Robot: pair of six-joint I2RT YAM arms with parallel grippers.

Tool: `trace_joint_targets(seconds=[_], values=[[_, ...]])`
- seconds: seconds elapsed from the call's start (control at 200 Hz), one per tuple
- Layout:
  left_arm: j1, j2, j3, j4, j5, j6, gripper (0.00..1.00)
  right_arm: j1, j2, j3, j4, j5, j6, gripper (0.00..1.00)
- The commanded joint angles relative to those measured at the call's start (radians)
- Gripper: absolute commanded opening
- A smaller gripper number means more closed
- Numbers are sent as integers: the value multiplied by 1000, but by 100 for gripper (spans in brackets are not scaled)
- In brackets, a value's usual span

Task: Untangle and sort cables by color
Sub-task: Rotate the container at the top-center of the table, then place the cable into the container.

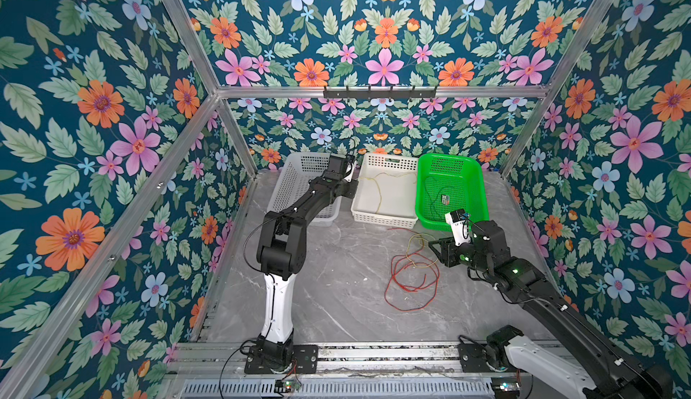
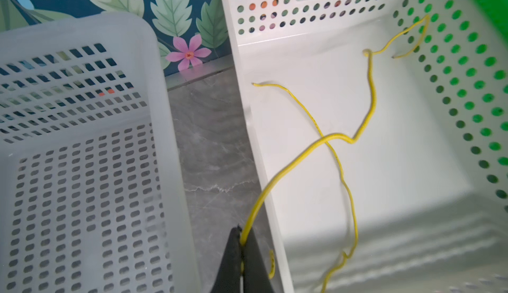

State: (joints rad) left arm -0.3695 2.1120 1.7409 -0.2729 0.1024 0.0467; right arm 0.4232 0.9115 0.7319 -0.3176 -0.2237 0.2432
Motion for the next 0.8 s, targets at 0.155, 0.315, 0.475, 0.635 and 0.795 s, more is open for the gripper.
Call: trace_joint_targets(seconds=[0.155, 0.315, 0.475, 0.635, 0.795], values=[[-31, -148, -173, 23, -29, -183, 0, 2, 13, -8, 44, 18, 13, 45], [-37, -194, -240, 91, 69, -292, 0, 1, 24, -15, 60, 11, 22, 45], [-54, -209, -239, 125, 90, -333, 0, 1, 14, -24, 50, 16, 24, 45], [-72, -184, -241, 120, 56, -341, 0, 1, -10, -44, 49, 26, 27, 45], [-88, -181, -297, 145, 28, -351, 0, 2, -25, -57, 36, 35, 24, 45]])
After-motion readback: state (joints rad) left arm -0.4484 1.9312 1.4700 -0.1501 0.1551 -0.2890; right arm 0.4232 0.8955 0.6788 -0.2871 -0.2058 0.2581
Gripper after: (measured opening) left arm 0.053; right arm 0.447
